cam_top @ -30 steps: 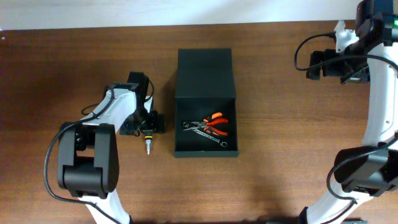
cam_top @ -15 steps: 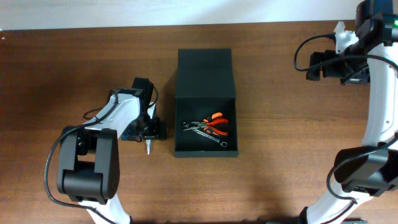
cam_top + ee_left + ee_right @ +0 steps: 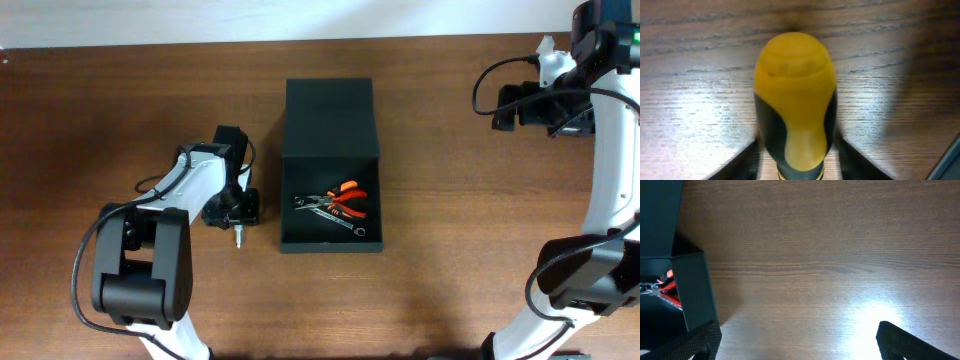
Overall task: Pack container
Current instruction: 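Lower the left gripper and grasp the yellow-black screwdriver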
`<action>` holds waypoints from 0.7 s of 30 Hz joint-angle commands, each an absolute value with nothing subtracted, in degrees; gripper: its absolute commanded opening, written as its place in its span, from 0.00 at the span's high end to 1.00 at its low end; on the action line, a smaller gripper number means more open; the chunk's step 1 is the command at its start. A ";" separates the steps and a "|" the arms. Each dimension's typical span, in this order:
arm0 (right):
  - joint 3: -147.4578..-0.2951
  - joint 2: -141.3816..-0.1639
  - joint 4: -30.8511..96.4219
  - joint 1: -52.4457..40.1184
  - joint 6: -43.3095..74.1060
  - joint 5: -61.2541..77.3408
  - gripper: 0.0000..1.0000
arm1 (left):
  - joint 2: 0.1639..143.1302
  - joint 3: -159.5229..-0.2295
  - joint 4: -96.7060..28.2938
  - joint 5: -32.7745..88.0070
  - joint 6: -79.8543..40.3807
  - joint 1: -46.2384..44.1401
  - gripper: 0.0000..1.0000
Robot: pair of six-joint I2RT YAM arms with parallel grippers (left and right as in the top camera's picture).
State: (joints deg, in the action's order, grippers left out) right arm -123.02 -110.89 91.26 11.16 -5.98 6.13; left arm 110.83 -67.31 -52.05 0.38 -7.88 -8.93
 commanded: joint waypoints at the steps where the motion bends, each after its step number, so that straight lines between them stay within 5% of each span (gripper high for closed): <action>1: -122.80 -111.07 91.33 11.29 -5.69 6.90 0.01 | 116.71 -63.05 -49.80 4.32 -7.73 -9.47 0.61; 5: -122.80 -111.07 91.33 11.29 -5.72 6.90 0.01 | 116.71 -63.05 -49.50 4.32 -7.73 -9.47 0.63; 13: -122.80 -111.07 91.33 11.29 -5.72 6.90 0.01 | 116.71 -63.22 -48.62 4.32 -7.73 -9.47 0.98; 21: -122.80 -111.07 91.29 11.29 -5.72 6.90 0.01 | 112.64 -72.75 -54.98 3.49 -7.66 -9.67 0.98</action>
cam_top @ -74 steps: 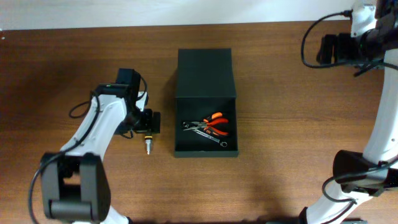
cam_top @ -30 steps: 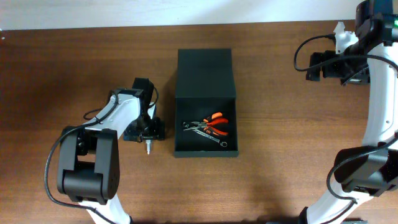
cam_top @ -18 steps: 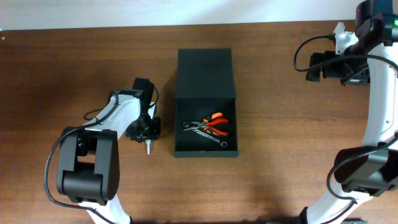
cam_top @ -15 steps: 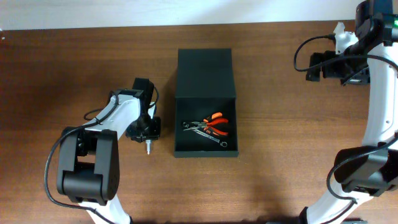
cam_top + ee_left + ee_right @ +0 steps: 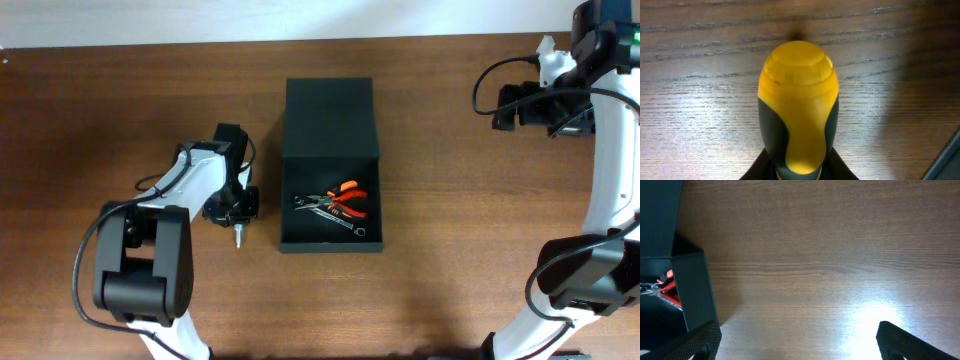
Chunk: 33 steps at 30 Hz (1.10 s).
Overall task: Pack container
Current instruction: 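Lower the left gripper and grasp the yellow-black screwdriver, then carry the screwdriver right into the green box and release it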
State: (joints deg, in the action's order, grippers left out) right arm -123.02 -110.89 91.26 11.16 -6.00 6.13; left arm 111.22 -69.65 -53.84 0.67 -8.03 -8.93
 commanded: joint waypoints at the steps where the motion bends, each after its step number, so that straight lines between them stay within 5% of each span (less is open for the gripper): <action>1: -122.80 -111.07 91.26 11.29 -5.72 6.87 0.01 | 111.39 -74.96 -56.31 3.05 -7.60 -9.80 0.98; 13: -122.80 -111.07 91.26 11.29 -6.17 6.87 0.01 | 102.17 -104.29 -71.29 2.20 7.29 -20.91 0.98; 21: -122.80 -111.07 91.29 11.29 -6.20 6.87 0.01 | 105.60 -104.66 -71.85 2.61 33.36 -34.54 0.98; 33: -122.80 -111.07 91.50 11.29 -6.59 6.90 0.01 | 120.51 -104.62 -71.42 2.59 36.29 -34.63 0.98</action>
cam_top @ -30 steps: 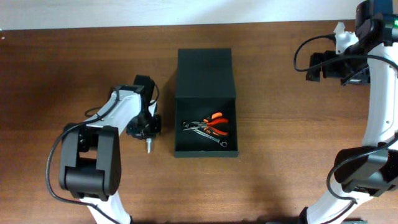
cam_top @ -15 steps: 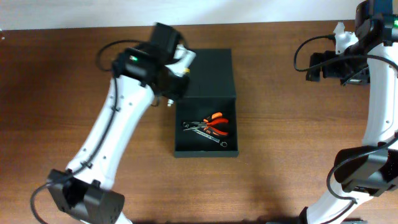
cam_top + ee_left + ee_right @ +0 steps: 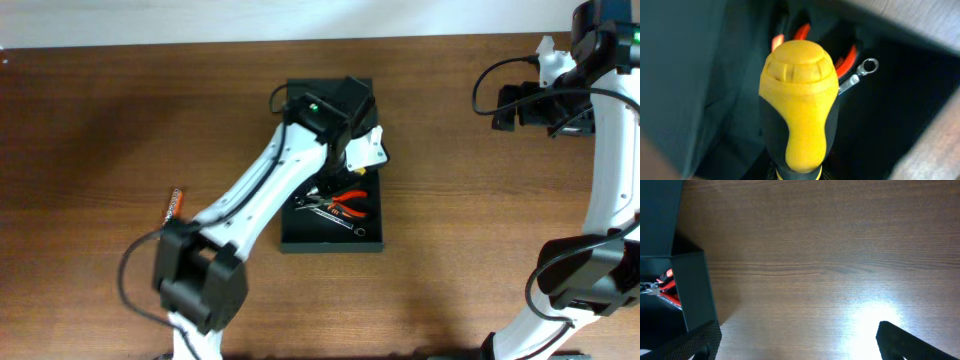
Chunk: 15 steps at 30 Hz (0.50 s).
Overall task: Pack container
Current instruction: 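Carry the screwdriver right into the green box and release it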
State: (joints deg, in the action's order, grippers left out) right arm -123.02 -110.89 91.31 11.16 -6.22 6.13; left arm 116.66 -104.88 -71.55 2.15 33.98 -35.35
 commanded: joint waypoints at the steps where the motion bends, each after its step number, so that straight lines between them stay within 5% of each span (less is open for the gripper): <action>1: -122.80 -111.07 91.50 11.29 -6.59 6.90 0.01 | 121.89 -104.62 -71.42 2.52 36.29 -34.59 0.98; 8: -122.80 -111.07 91.57 11.29 -6.59 6.90 0.01 | 126.98 -104.62 -71.66 0.19 35.38 -34.22 0.93; 9: -122.80 -111.07 91.61 11.29 -6.59 6.90 0.01 | 126.93 -104.64 -71.70 0.12 35.16 -34.24 0.83; 11: -122.80 -111.07 91.64 11.29 -6.61 6.90 0.01 | 126.74 -104.97 -72.60 -0.51 35.09 -34.22 0.38; 15: -122.80 -111.07 91.66 11.29 -6.61 6.90 0.01 | 125.67 -107.11 -75.59 -3.70 32.12 -34.22 0.31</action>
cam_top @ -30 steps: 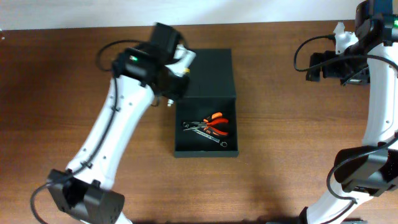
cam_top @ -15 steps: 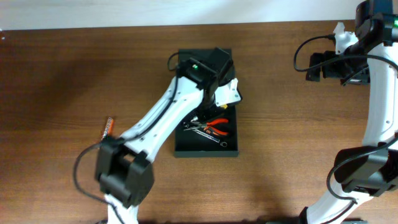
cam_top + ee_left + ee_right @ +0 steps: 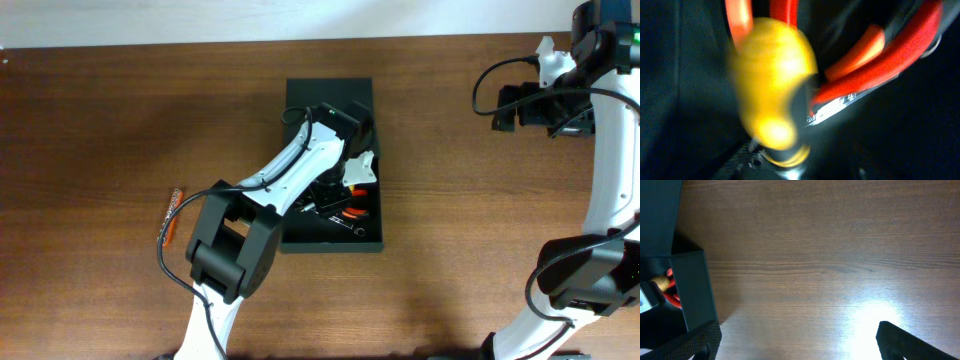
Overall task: Pack container
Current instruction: 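Carry the screwdriver right into the green box and release it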
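The black box [image 3: 330, 100] sits open mid-table. My left gripper [image 3: 345, 180] is down inside it. In the left wrist view the yellow-and-black screwdriver [image 3: 772, 90] shows blurred, lying against the red-handled pliers [image 3: 880, 60]. My left gripper [image 3: 785, 167] is open, one finger [image 3: 745, 157] standing off the handle's collar. A small wrench [image 3: 357, 229] lies at the box's front. My right gripper [image 3: 795, 347] is open over bare wood at the far right, holding nothing.
A small orange object [image 3: 172, 215] lies on the wooden table [image 3: 480, 250] left of the box. The right arm [image 3: 610, 180] runs along the right edge. The box wall [image 3: 695, 290] shows at the left of the right wrist view.
My left gripper has gone from above the box's contents to low inside the box. Its fingers have come apart, and the screwdriver handle now lies against the pliers. The right arm is unchanged.
My left gripper stood open around the screwdriver on the table left of the box. Then it was shut on the handle there. Then it held the screwdriver over the open box. Now it is down in the box with the screwdriver let go beside the pliers.
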`<action>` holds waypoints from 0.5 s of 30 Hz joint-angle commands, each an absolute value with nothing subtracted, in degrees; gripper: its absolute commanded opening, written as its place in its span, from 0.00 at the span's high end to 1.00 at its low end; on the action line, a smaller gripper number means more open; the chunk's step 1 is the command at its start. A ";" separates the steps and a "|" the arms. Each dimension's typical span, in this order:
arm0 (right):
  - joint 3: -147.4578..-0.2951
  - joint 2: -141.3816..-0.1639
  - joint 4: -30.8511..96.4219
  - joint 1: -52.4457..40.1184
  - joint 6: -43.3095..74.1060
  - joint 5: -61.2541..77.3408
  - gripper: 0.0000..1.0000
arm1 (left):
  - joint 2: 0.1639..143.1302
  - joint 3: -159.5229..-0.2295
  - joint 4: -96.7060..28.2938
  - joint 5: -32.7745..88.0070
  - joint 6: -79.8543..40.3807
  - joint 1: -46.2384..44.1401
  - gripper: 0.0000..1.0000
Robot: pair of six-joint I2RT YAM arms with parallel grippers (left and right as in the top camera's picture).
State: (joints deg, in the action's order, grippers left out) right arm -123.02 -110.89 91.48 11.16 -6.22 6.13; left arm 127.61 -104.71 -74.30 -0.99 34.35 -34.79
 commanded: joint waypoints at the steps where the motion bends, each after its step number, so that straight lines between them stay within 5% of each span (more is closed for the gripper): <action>1: -122.80 -111.07 91.66 11.29 -6.61 6.90 0.01 | 125.01 -108.07 -76.23 -4.36 31.05 -34.22 0.29; 3: -122.80 -111.07 91.66 11.29 -6.61 6.90 0.01 | 121.40 -112.07 -78.22 -6.50 28.05 -33.82 0.14; 7: -122.80 -111.07 91.68 11.29 -6.83 6.87 0.01 | 113.62 -116.40 -81.17 -9.39 25.96 -32.47 0.05; 15: -122.80 -111.07 91.66 11.29 -6.81 6.90 0.01 | 93.01 -116.73 -87.50 -13.13 13.52 -16.64 0.01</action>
State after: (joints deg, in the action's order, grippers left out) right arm -122.98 -110.89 91.50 11.16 -6.39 6.15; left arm 98.74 -116.27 -86.06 -10.61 21.69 -24.77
